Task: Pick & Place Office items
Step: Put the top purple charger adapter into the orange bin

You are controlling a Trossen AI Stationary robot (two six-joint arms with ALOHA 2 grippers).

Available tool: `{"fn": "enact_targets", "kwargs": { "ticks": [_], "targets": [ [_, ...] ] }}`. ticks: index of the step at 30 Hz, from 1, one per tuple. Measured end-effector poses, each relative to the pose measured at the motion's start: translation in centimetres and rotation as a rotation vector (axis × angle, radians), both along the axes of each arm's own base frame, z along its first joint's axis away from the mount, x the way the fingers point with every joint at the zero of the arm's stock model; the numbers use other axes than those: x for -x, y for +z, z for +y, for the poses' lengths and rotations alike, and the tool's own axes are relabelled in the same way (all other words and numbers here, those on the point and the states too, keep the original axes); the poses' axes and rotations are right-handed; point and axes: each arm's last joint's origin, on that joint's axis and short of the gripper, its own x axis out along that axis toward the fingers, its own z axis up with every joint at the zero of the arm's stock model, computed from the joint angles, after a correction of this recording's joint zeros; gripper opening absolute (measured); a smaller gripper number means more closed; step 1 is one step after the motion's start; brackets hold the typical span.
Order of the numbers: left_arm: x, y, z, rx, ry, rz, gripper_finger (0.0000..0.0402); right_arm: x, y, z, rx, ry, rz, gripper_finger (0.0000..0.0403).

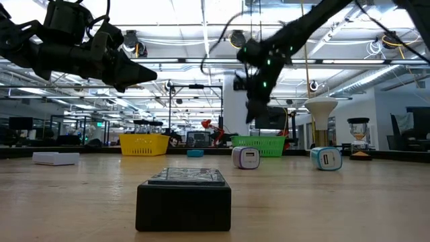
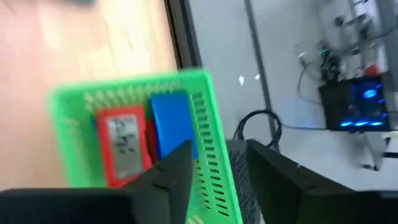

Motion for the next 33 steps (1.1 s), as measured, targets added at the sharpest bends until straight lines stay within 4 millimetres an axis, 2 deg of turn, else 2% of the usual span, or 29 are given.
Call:
{"fn": "enact_targets", "kwargs": {
  "ticks": [5, 9, 16, 21, 27, 33],
  "targets": [
    [0.0, 0.0, 0.0, 0.0, -0.001, 0.0, 0.0042, -1.3, 3.2, 4.7, -0.044, -0.01, -0.192, 0.0056],
    [0.0, 0.0, 0.0, 0.0, -0.001, 0.0, 0.0042, -2.2, 3.0, 8.9, -0.079, 0.034, -0.324, 0.0007],
    [0.0, 0.0, 0.0, 0.0, 0.0, 0.0, 0.0042, -1.9, -0.2, 15.3, -0.122, 0.137, -0.55, 0.0023],
    [0.0, 0.0, 0.0, -0.001, -0.001, -0.002, 0.0042, -0.1, -2.0, 18.4, -0.12, 0.063, -0.685, 0.0015],
    [0.0, 0.0, 0.0, -0.001, 0.0, -0.003, 0.0042, 1.2, -3.3, 21.4, -0.007, -0.12, -0.621, 0.0001],
    [0.0, 0.0, 0.0, 0.0, -0.001, -0.001, 0.0042, 1.3, -3.1, 24.3, -0.052, -0.17, -0.672, 0.0]
  ]
}}
